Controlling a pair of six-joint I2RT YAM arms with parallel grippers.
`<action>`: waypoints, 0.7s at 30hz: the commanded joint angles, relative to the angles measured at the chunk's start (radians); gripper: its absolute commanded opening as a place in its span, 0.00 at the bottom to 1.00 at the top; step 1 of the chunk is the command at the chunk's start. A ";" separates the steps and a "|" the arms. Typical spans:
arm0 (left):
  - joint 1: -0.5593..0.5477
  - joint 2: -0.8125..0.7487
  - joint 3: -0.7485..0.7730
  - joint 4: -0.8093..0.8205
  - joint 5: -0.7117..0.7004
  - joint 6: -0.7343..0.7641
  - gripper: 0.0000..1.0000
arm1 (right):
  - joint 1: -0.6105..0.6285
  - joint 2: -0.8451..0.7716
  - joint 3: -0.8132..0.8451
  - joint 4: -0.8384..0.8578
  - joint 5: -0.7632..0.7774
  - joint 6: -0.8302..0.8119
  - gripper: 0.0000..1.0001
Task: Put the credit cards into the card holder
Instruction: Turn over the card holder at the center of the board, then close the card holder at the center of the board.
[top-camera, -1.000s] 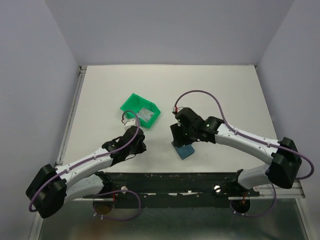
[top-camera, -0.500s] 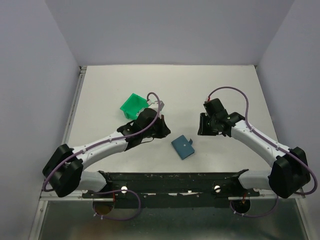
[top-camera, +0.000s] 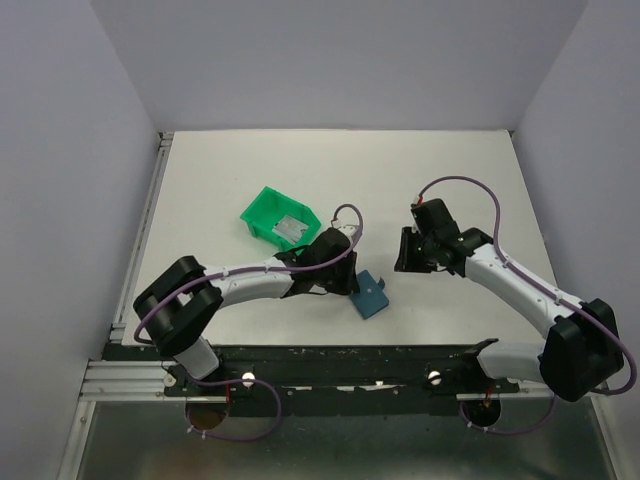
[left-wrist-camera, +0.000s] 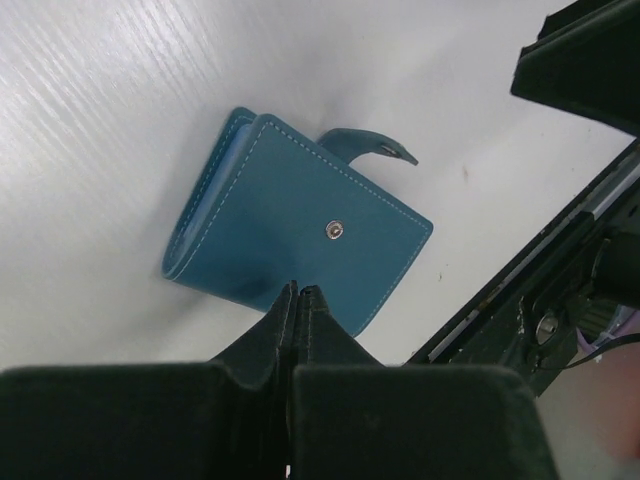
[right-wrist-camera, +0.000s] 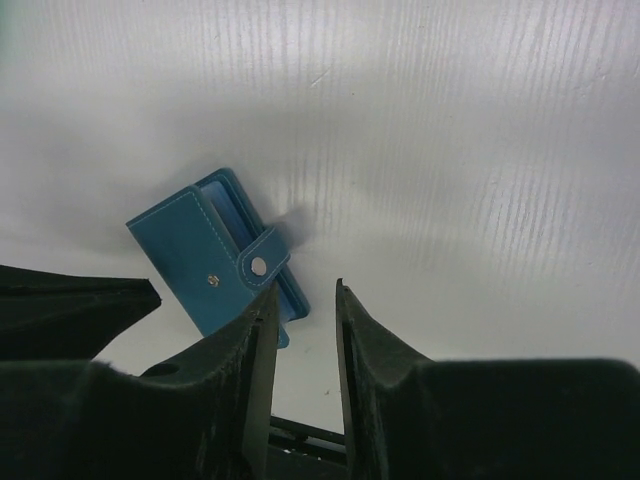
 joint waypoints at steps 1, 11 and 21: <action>-0.018 0.053 0.036 0.019 0.059 0.001 0.02 | -0.016 0.012 -0.017 0.018 -0.024 0.009 0.36; -0.026 0.098 0.032 0.018 0.030 -0.024 0.00 | -0.037 0.032 -0.014 0.025 -0.053 0.001 0.35; -0.026 0.069 0.041 0.019 0.023 -0.029 0.00 | -0.042 0.063 -0.031 0.063 -0.107 0.006 0.33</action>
